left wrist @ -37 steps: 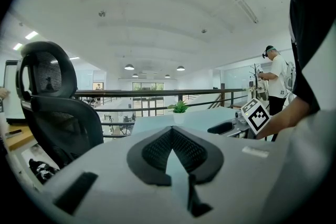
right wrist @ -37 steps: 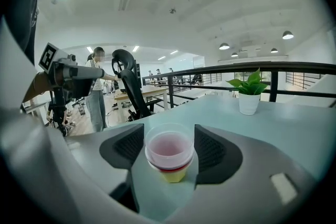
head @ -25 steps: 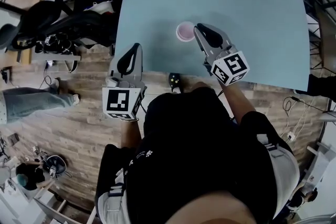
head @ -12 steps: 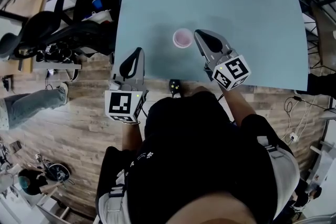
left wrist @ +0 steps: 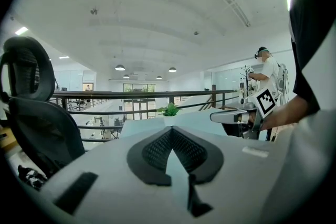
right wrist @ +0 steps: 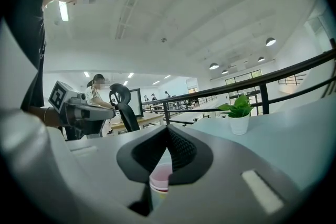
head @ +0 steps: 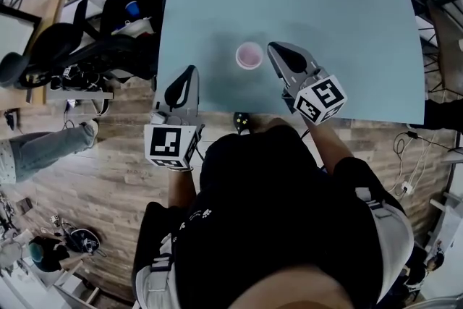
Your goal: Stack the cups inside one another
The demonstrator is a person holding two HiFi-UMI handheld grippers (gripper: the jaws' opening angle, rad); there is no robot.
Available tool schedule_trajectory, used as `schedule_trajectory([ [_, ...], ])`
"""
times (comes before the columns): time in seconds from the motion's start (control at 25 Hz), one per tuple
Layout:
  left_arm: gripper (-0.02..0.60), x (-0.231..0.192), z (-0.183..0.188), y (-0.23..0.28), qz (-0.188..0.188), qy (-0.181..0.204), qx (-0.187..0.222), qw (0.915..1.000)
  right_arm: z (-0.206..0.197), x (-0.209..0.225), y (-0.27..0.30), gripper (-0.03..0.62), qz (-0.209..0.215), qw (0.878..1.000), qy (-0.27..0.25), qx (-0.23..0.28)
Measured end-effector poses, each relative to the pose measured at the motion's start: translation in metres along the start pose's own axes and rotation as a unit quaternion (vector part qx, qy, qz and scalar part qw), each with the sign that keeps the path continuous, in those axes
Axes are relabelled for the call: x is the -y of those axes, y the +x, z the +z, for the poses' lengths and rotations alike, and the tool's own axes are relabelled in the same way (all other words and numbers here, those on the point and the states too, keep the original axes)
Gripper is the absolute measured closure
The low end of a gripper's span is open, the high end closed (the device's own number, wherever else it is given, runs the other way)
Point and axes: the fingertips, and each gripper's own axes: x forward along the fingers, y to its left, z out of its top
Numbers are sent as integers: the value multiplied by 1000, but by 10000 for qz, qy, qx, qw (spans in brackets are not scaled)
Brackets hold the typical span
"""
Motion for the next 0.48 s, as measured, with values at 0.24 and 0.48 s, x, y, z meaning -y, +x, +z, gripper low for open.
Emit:
schedule_trajectory([
  [0.24, 594, 2, 4, 2, 52, 36, -7, 10000, 0, 5, 2, 585, 72, 9999, 70, -14],
  [0.48, 594, -3, 5, 1, 182, 14, -29, 9998, 0, 8, 4, 586, 135, 9998, 163, -20],
])
